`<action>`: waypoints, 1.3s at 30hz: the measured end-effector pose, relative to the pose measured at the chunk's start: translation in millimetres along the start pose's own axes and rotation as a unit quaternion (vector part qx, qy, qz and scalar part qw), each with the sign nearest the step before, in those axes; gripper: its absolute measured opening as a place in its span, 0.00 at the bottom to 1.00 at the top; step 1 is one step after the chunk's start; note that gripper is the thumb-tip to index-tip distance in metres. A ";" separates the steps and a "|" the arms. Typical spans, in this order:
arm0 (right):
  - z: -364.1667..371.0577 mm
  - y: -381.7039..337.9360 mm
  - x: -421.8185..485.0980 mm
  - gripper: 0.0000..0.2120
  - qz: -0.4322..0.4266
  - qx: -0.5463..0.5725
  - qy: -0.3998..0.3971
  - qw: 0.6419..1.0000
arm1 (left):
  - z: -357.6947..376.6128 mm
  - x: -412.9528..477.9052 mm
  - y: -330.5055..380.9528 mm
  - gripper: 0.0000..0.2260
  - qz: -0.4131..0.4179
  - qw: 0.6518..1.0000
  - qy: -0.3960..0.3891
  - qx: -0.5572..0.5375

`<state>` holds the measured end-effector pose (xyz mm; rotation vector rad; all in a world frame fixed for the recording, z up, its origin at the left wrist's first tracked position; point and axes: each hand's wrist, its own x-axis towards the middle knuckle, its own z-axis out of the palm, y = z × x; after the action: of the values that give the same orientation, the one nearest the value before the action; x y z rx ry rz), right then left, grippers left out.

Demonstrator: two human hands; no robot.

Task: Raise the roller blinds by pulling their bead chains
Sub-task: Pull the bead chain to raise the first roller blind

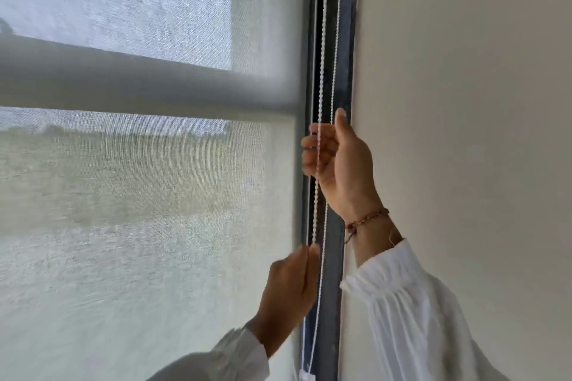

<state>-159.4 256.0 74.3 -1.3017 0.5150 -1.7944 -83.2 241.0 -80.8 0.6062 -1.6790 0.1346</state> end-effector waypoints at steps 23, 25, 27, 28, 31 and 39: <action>-38.1 138.4 -104.0 0.29 -0.378 -0.485 0.120 0.779 | -37.7 177.9 72.3 0.15 -0.228 0.916 0.048 -0.327; -39.6 142.5 -107.3 0.27 -0.316 -0.466 0.102 0.820 | -27.0 174.8 67.0 0.19 -0.213 0.932 0.126 -0.264; -38.0 141.6 -100.6 0.26 -0.176 -0.368 0.092 0.908 | -19.6 170.9 62.2 0.22 -0.181 0.940 0.163 -0.241; -37.4 140.8 -94.2 0.26 -0.102 -0.295 0.073 0.947 | -17.0 170.2 61.0 0.22 -0.167 0.942 0.169 -0.238; -37.4 128.7 -70.4 0.25 0.011 -0.128 0.027 0.991 | -10.0 166.8 63.2 0.22 -0.129 0.954 0.175 -0.208; -56.9 52.6 -0.8 0.28 0.035 0.002 -0.001 0.999 | 15.0 79.2 32.0 0.17 -0.099 0.983 0.116 -0.100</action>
<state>-191.0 219.0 14.0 -1.2685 0.5494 -1.7354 -117.3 237.3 -1.2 0.5779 -1.3783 -0.1029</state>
